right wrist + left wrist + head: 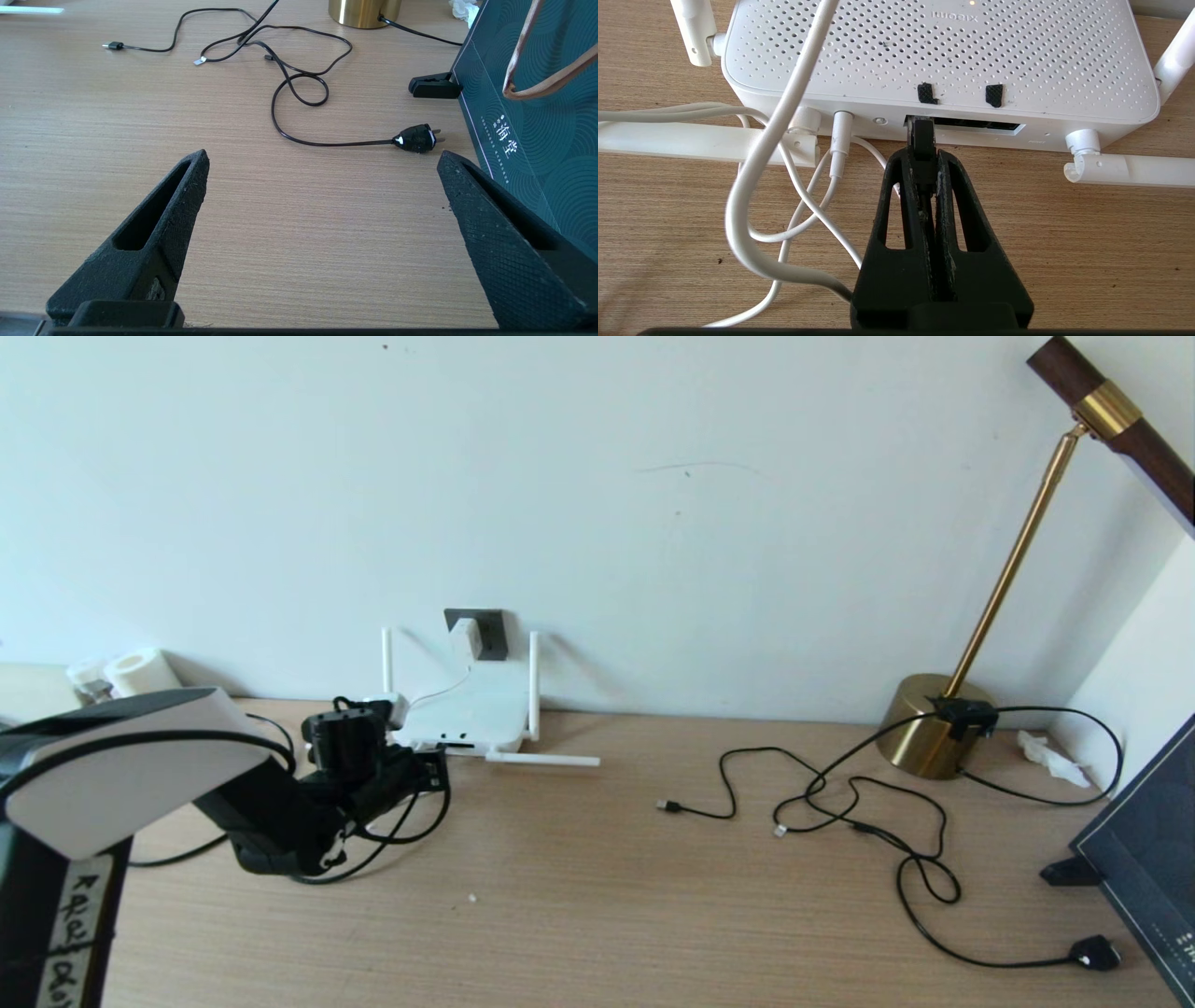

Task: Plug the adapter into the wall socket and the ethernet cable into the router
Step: Plug cable into router interface

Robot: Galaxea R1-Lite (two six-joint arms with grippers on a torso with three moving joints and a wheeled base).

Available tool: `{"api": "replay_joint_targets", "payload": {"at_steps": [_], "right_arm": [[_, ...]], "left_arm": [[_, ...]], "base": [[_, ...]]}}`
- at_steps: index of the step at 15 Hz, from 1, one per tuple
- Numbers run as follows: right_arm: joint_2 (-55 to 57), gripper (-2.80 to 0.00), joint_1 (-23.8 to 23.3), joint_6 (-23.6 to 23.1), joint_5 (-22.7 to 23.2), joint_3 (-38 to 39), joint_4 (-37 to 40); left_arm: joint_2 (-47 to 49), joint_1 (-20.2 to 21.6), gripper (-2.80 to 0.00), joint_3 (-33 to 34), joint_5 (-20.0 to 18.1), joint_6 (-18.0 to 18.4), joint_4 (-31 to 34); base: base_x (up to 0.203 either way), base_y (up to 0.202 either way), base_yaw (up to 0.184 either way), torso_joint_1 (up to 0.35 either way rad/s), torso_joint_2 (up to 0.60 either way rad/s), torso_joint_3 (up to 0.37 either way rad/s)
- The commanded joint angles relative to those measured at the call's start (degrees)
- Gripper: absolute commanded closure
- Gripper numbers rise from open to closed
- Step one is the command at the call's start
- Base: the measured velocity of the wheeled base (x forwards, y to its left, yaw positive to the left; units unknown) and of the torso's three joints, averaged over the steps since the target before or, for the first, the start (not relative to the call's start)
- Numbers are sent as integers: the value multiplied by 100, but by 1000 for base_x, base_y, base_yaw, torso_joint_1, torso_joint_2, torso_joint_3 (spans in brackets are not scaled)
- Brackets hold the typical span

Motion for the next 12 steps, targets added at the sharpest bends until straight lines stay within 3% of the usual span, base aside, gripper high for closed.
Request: {"api": "replay_joint_targets", "payload": {"at_steps": [1, 12], "right_arm": [[2, -280, 2, 0, -2, 0, 8], [2, -280, 2, 0, -2, 0, 8]], "left_arm": [[40, 0, 0, -74, -3, 1, -19], [32, 0, 0, -223, -3, 1, 131]], "base": [[0, 0, 0, 0, 0, 0], [0, 0, 0, 0, 0, 0]]}}
